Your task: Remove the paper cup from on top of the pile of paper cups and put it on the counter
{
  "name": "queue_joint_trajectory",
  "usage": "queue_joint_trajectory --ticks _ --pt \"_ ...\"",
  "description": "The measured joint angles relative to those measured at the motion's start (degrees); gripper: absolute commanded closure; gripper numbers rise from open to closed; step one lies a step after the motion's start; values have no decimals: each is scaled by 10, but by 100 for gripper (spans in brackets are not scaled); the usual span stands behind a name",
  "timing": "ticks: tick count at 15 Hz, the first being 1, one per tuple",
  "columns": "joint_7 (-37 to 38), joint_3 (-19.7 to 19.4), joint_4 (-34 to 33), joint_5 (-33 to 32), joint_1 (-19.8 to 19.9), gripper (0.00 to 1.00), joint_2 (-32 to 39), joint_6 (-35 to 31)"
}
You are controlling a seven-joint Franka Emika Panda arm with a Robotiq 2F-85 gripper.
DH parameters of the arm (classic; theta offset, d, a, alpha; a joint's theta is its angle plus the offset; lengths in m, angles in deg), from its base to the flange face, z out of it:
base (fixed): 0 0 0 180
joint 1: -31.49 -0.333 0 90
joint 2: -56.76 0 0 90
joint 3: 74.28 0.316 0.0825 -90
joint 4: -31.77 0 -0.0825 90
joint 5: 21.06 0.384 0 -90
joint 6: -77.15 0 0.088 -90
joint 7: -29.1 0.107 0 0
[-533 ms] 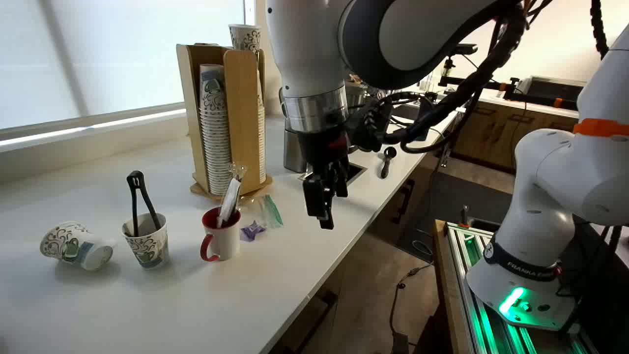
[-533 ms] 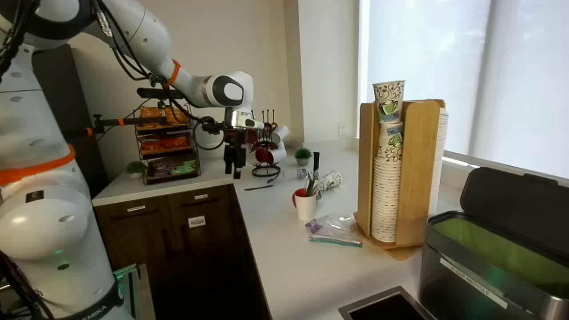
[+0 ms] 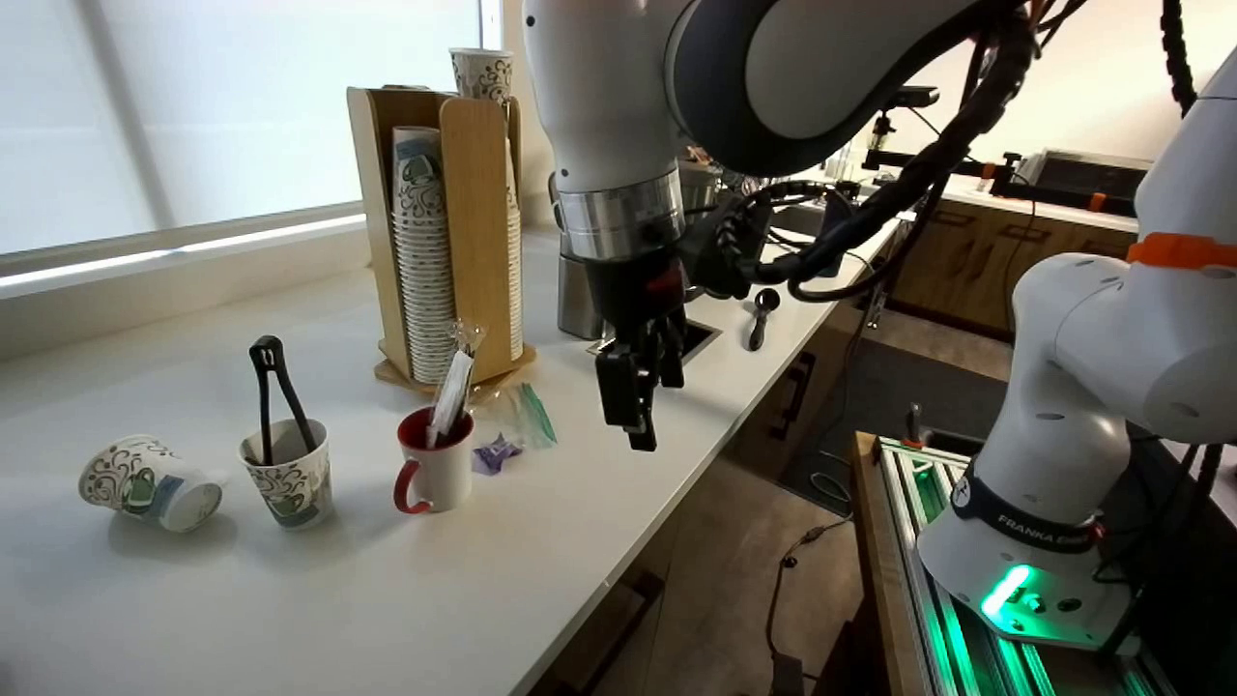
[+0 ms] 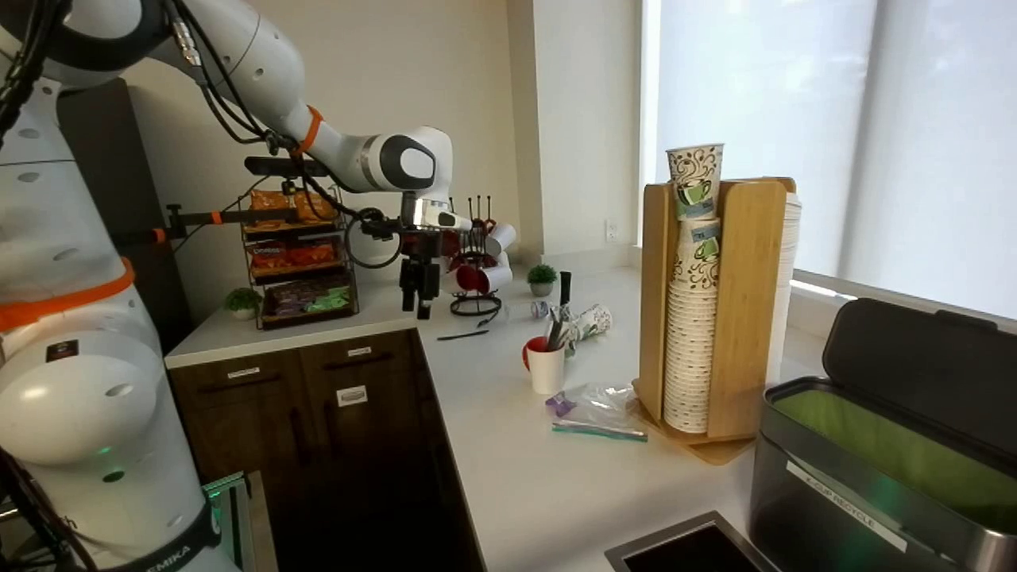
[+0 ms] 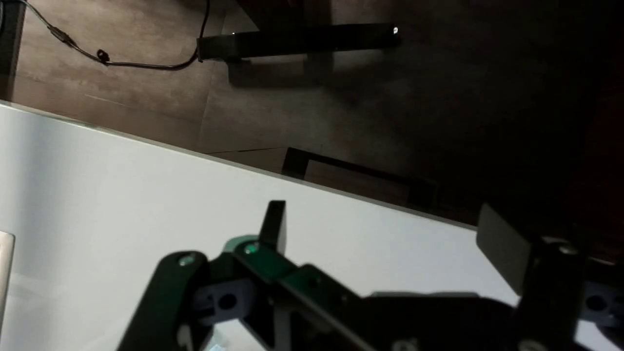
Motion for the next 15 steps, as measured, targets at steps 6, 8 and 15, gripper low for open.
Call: queue_joint_trajectory --ticks 6,8,15 --pt "18 -35 3 -22 5 0 -45 -52" --pt "16 -54 2 -63 18 0 -92 -52" --pt "15 -73 -26 -180 72 0 -182 -59"
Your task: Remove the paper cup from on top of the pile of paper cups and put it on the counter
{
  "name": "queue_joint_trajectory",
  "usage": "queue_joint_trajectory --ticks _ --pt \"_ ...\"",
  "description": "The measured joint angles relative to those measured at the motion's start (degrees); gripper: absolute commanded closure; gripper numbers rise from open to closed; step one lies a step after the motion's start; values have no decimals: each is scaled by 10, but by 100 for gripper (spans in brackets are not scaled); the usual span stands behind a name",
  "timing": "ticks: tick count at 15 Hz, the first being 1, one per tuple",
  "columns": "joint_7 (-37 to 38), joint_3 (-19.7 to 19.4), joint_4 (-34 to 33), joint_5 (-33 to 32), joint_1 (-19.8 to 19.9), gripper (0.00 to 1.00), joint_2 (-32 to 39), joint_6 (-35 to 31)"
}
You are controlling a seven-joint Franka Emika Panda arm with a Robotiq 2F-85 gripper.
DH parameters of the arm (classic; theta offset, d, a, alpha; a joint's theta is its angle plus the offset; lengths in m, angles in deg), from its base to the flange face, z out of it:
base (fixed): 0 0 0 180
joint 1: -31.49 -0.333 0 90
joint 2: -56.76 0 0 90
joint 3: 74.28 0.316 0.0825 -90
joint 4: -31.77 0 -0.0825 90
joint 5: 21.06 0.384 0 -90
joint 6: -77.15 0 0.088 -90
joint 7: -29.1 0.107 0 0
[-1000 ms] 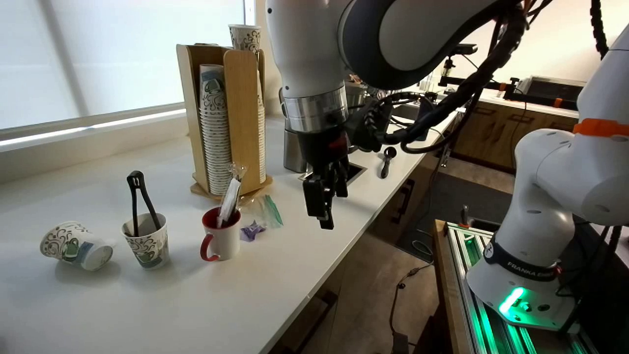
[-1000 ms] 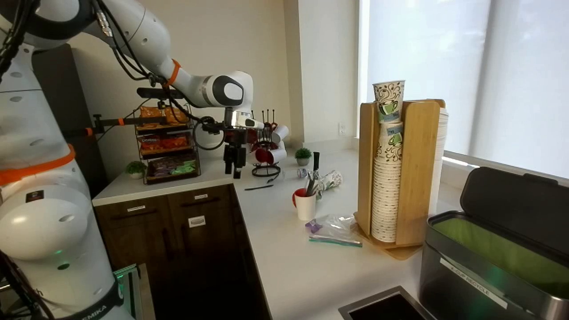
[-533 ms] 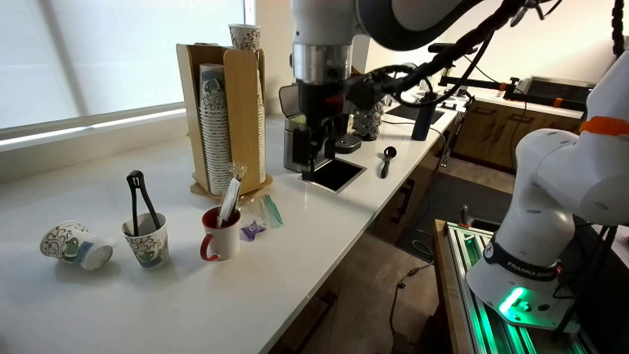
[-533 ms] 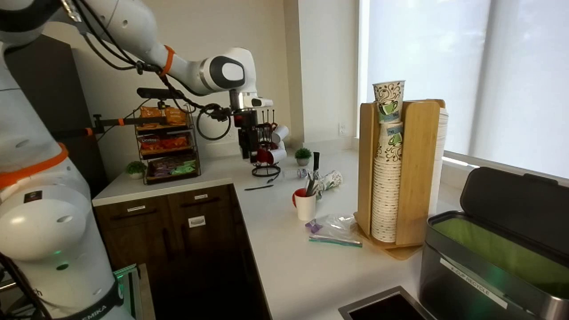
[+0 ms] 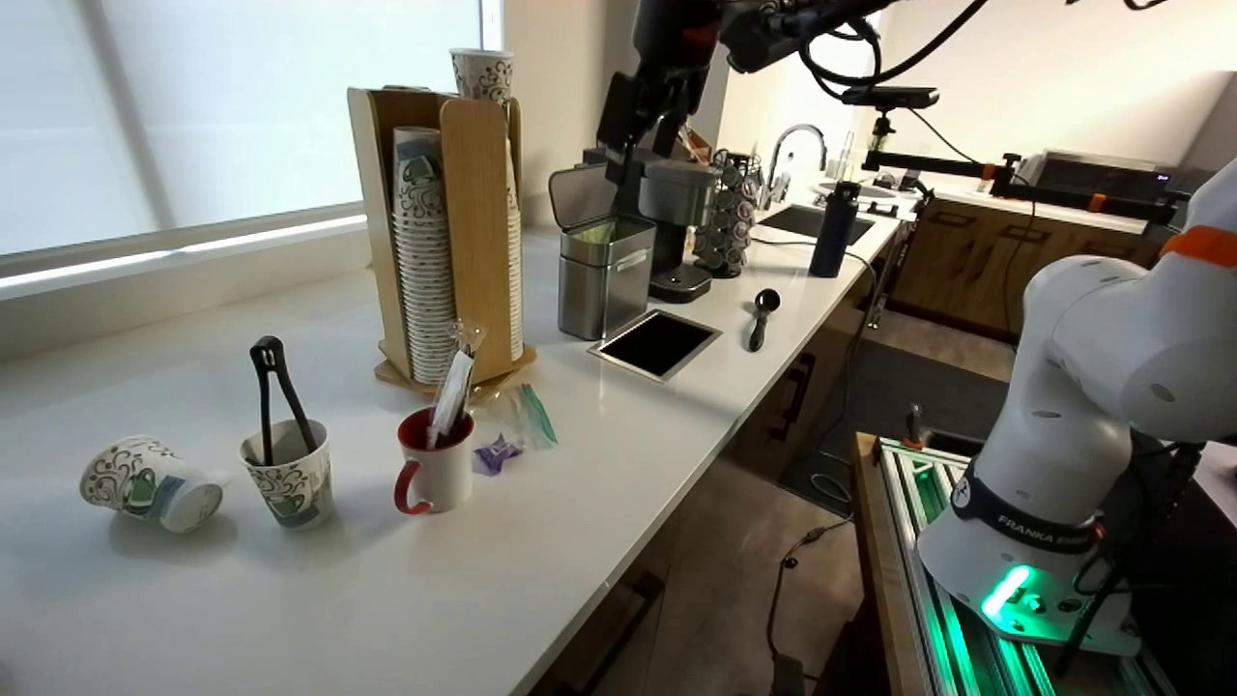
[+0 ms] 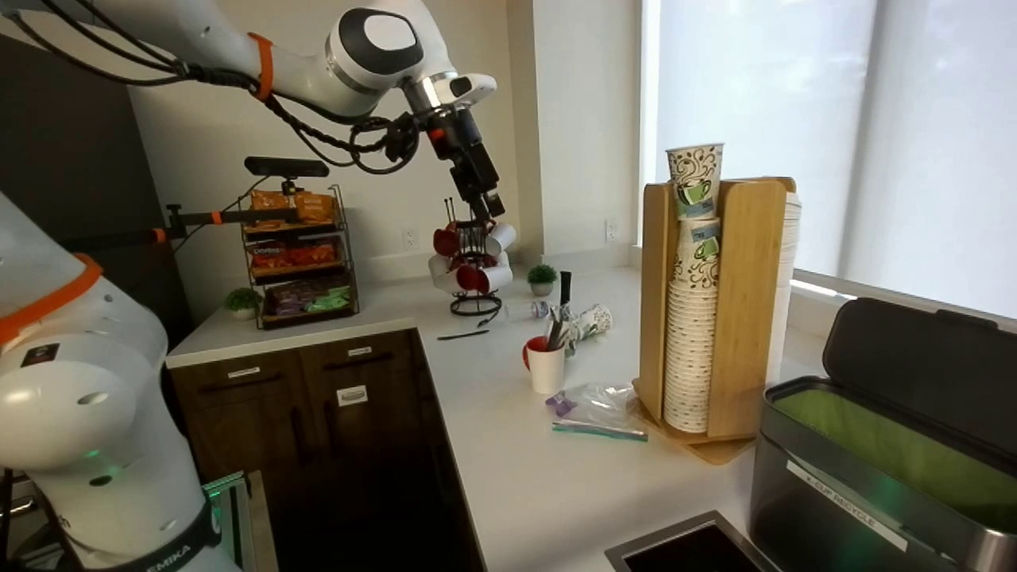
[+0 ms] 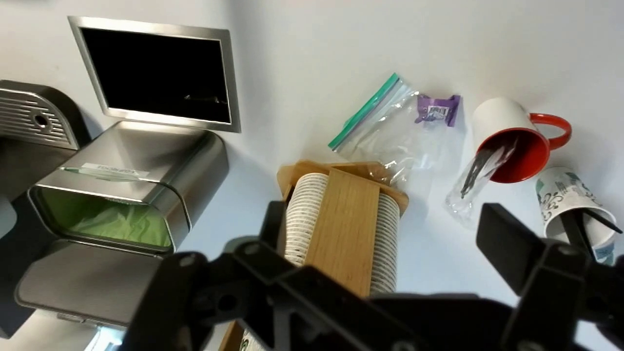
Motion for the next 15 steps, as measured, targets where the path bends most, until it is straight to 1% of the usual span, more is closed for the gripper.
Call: queue_joint_trajectory --ticks 5,7,8,10,12,15 --pt "0 5 0 0 -1 0 9 0" --pt "-13 4 -4 -14 1 0 9 -17" --pt "-38 1 -13 -28 1 0 11 -26" --pt "-114 -14 -48 -40 2 0 23 -28" --pt "-205 -38 -101 -41 2 0 49 -27" --pt "-341 -82 -194 -41 -2 0 110 -25"
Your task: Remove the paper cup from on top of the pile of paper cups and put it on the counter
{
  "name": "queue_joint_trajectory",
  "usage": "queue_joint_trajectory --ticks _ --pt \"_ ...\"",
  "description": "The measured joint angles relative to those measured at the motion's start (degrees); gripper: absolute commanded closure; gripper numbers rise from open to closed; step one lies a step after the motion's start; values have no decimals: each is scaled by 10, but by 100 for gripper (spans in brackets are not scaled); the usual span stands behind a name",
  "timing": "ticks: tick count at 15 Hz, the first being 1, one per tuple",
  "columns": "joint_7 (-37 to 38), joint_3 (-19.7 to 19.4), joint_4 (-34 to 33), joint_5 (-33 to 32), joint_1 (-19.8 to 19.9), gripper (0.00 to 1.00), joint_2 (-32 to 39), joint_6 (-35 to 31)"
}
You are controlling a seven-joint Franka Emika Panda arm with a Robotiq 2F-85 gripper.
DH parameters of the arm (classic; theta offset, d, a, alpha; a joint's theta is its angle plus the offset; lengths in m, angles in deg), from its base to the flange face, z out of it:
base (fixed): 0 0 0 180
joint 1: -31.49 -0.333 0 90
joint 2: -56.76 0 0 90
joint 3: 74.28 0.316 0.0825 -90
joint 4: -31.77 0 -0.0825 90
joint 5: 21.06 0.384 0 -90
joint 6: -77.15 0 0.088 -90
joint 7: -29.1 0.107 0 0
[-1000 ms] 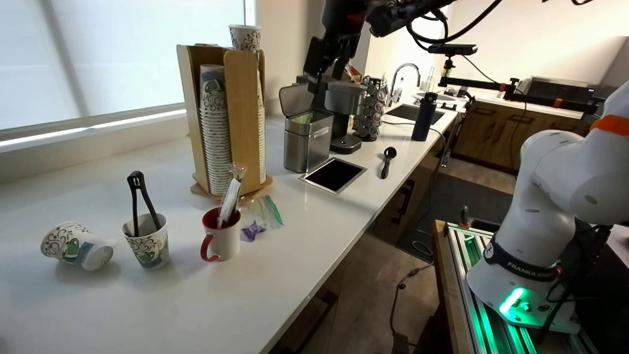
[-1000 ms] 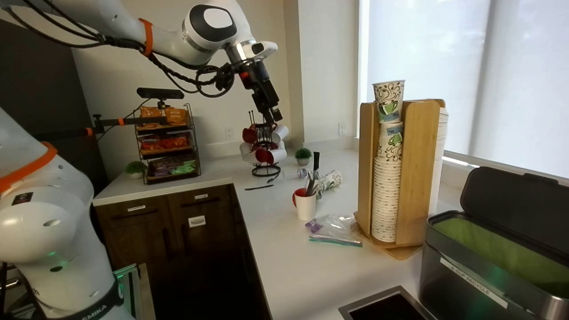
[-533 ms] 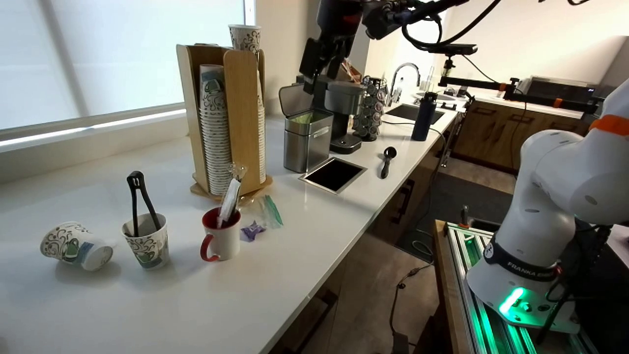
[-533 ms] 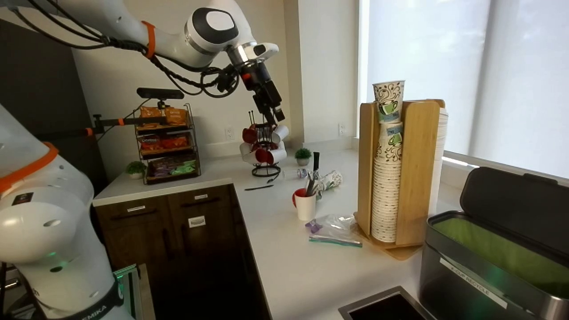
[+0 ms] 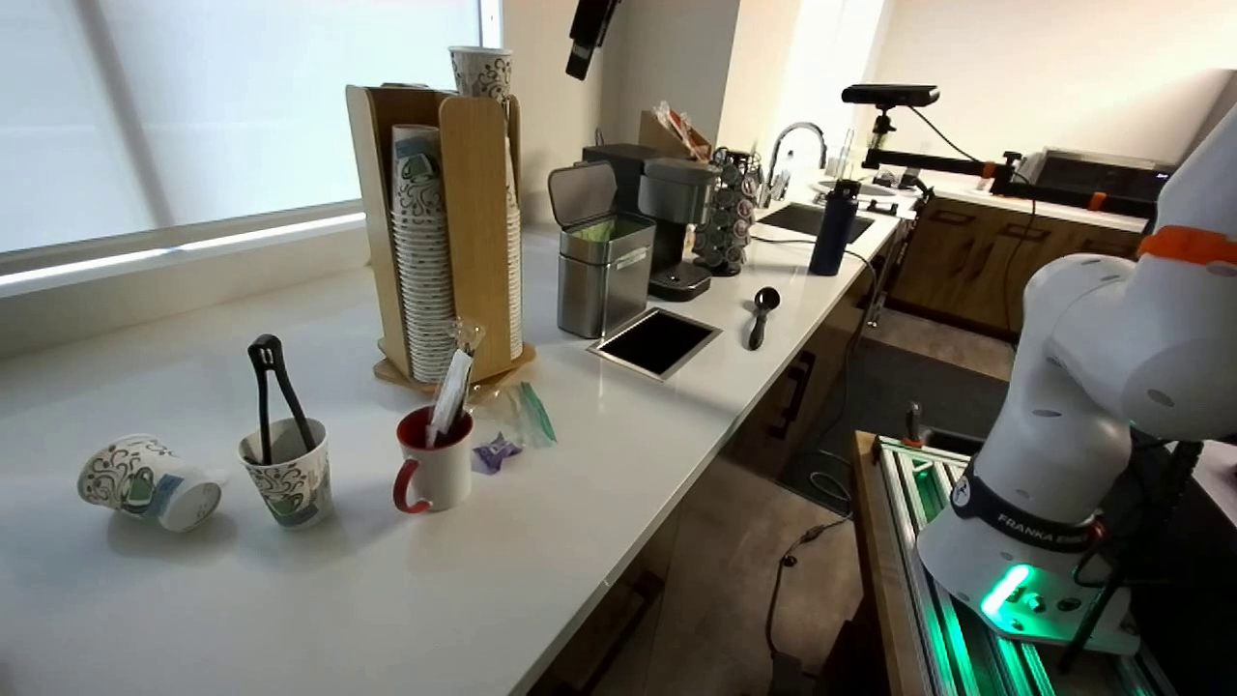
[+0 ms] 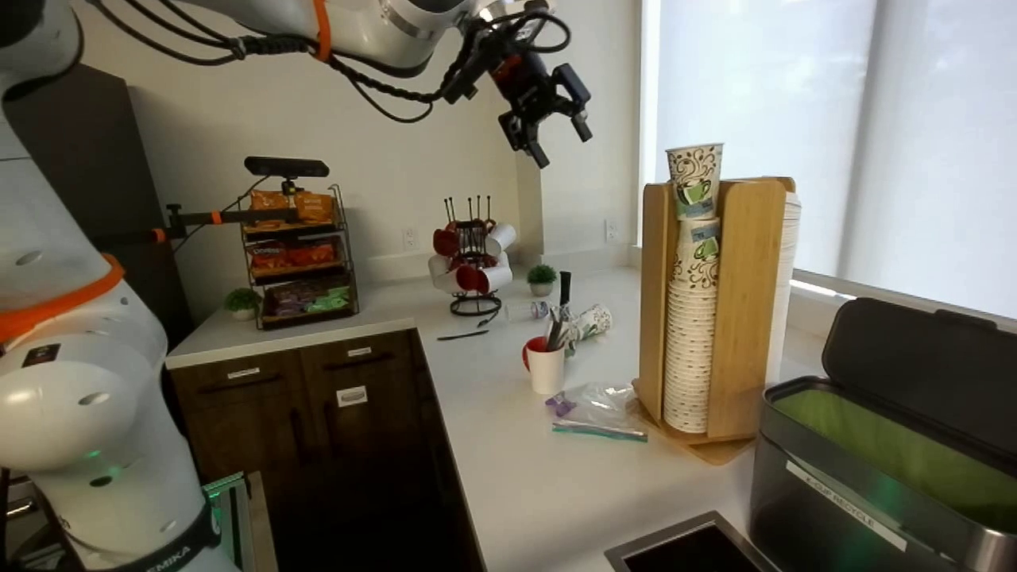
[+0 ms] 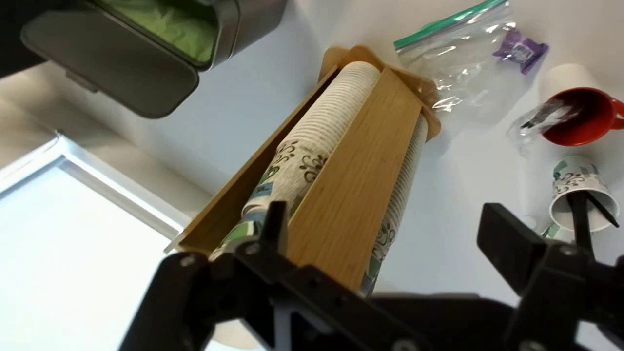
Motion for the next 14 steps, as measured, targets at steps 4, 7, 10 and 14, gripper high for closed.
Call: queue_joint_trajectory --ticks 4,7,10,14 --pt "-90 -33 -110 -5 16 0 78 1" --pt "-89 -30 -109 -5 15 0 80 1" --pt "-89 -28 -111 -5 15 0 79 0" --pt "-183 -27 -130 -6 14 0 101 -8"
